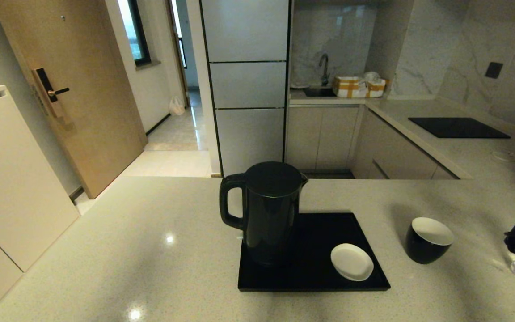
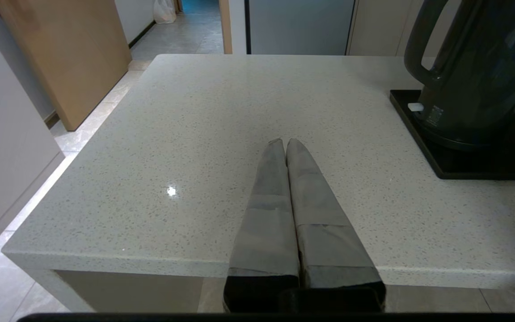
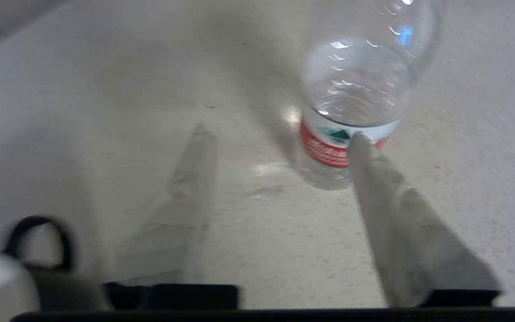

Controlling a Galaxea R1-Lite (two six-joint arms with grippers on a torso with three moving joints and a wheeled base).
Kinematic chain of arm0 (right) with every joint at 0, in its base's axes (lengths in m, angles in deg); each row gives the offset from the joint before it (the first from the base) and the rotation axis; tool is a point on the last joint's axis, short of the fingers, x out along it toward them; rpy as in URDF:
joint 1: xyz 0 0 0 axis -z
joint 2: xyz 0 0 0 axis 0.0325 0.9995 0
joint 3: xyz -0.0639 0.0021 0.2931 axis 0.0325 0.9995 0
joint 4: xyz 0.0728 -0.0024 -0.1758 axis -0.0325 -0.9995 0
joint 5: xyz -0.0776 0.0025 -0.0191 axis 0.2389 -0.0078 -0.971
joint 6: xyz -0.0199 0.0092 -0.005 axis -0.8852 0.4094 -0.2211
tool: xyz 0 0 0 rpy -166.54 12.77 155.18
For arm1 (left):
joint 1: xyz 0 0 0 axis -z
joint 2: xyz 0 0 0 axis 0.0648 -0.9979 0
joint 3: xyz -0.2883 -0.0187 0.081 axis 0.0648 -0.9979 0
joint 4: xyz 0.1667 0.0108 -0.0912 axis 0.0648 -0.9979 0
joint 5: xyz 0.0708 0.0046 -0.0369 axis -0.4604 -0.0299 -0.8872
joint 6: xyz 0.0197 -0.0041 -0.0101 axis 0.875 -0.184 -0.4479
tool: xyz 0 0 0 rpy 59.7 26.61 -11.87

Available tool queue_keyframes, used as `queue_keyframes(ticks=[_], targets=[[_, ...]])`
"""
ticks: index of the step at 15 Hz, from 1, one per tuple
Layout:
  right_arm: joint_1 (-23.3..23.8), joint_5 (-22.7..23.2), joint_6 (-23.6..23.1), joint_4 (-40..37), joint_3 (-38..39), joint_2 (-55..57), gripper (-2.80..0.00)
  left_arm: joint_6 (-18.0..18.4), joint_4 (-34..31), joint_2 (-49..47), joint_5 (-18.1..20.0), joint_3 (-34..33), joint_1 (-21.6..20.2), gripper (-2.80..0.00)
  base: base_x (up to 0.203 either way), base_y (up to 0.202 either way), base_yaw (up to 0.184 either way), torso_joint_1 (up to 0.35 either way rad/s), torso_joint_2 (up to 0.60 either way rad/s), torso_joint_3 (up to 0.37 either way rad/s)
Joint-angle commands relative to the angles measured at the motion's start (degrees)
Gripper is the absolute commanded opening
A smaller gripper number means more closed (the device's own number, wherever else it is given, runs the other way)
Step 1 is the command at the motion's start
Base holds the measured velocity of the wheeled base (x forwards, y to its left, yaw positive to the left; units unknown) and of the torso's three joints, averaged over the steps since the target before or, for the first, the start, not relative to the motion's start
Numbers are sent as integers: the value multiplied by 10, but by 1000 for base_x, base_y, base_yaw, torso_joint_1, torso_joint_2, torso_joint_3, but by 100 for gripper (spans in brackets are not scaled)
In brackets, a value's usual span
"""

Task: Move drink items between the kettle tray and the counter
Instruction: Return the bottled water to its original position

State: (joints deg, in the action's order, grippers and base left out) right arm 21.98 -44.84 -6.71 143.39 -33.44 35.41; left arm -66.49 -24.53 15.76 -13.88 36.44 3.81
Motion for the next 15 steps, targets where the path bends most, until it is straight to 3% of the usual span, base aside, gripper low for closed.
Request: queue_keyframes(ticks=[1, 7, 15], targets=[[20, -3, 2, 7, -9, 35, 0, 0, 0, -1, 0, 0, 0, -280, 0, 0, 0, 0, 0, 0], [81, -13, 0, 1, -51, 60, 0, 0, 0, 0, 0, 0, 0, -280, 0, 0, 0, 0, 0, 0], [97, -14, -4, 3, -123, 128, 0, 0, 0, 0, 1, 0, 0, -280, 0, 0, 0, 0, 0, 0]])
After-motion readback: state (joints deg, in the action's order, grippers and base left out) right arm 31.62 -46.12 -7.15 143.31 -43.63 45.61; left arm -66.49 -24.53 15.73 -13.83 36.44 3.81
